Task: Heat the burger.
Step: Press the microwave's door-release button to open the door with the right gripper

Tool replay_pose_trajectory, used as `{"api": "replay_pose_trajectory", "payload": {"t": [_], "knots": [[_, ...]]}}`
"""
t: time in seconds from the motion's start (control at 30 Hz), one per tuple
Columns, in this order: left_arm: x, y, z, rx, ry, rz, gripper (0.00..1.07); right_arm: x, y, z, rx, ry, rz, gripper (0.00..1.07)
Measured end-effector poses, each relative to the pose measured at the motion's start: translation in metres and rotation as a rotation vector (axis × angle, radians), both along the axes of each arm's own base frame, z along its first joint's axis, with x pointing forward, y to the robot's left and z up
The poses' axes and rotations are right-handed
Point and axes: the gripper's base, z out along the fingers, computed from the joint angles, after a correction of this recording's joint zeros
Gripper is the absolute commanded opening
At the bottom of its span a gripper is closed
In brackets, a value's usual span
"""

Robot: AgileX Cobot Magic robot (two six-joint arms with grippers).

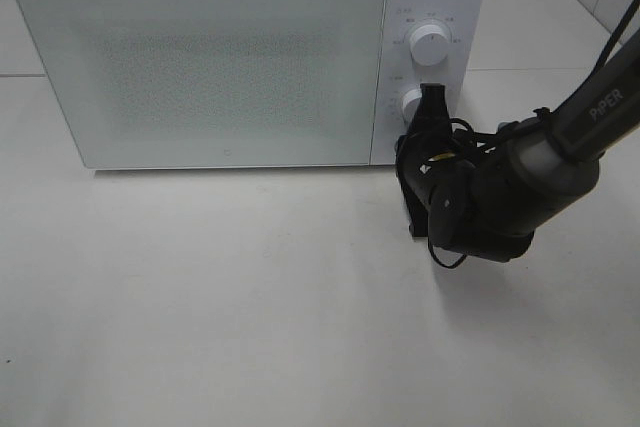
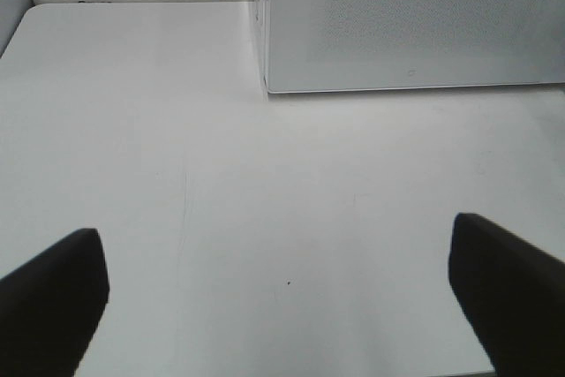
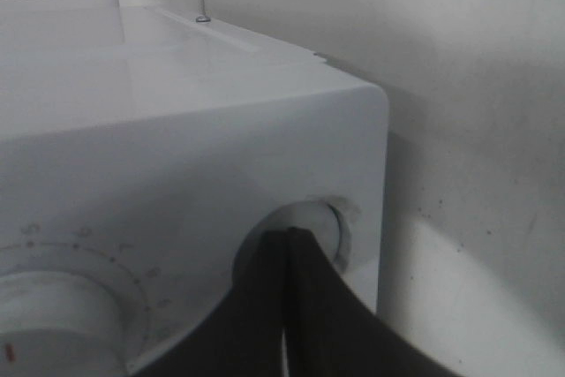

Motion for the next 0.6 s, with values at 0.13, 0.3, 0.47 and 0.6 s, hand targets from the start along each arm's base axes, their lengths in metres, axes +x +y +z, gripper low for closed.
{"api": "replay_pose_trajectory", "payload": {"t": [0.13,0.3,0.47,0.6], "knots": [[0.0,0.0,0.0,0.0,0.0,0.0,1.01,0.0045,0.0012,-0.0039,-0.023,-0.03,-0.006,0.0],[0.0,0.0,0.0,0.0,0.0,0.0,1.01,0.0101,0.0027,-0.006,-0.025,-0.027,-0.034,0.0],[0.0,0.0,0.0,0.0,0.0,0.0,1.01,0.0105,0.0031,-0.0057,-0.031,-0.026,-0.034,0.0],[0.0,0.0,0.0,0.0,0.0,0.0,1.01,0.0105,0.0033,-0.0061,-0.031,-0.02,-0.032,0.0]]}}
